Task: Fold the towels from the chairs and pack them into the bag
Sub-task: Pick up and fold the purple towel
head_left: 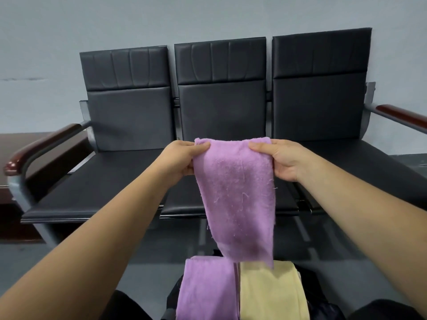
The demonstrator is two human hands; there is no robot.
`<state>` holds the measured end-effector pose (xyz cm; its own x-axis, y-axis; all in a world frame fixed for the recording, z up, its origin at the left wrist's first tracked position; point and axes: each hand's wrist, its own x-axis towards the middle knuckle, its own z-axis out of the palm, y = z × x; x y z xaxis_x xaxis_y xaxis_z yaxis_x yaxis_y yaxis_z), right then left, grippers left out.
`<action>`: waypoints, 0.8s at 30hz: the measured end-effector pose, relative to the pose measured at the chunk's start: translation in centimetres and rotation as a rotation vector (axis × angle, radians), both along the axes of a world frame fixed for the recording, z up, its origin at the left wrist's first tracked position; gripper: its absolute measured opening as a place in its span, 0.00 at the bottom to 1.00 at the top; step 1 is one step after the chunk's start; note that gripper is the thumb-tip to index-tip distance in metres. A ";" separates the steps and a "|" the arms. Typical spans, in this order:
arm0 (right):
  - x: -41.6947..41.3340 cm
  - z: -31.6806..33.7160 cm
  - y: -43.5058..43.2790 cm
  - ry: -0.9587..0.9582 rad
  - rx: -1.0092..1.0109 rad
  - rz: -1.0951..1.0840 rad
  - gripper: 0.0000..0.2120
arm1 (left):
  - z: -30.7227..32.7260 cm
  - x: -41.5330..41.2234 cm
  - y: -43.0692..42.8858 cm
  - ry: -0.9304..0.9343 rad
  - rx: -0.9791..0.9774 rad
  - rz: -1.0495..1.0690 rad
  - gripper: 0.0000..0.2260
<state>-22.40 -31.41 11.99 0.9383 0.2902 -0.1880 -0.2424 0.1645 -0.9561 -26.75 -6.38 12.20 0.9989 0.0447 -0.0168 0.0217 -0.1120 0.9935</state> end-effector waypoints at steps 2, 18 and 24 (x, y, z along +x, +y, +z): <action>0.1 0.7 -0.2 0.074 0.004 0.032 0.15 | 0.1 -0.1 -0.6 0.063 -0.198 -0.004 0.15; 2.3 2.9 -1.5 -0.043 0.024 -0.077 0.16 | 1.4 1.1 -0.7 -0.223 -0.103 0.047 0.08; 6.0 3.6 -0.4 -0.061 0.111 -0.134 0.18 | 1.9 4.6 0.1 -0.274 0.011 0.190 0.06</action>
<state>-16.36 -31.83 15.62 0.9786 0.1779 -0.1033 -0.1534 0.2963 -0.9427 -22.10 -6.31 14.10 0.9400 0.2293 0.2525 -0.2243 -0.1423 0.9641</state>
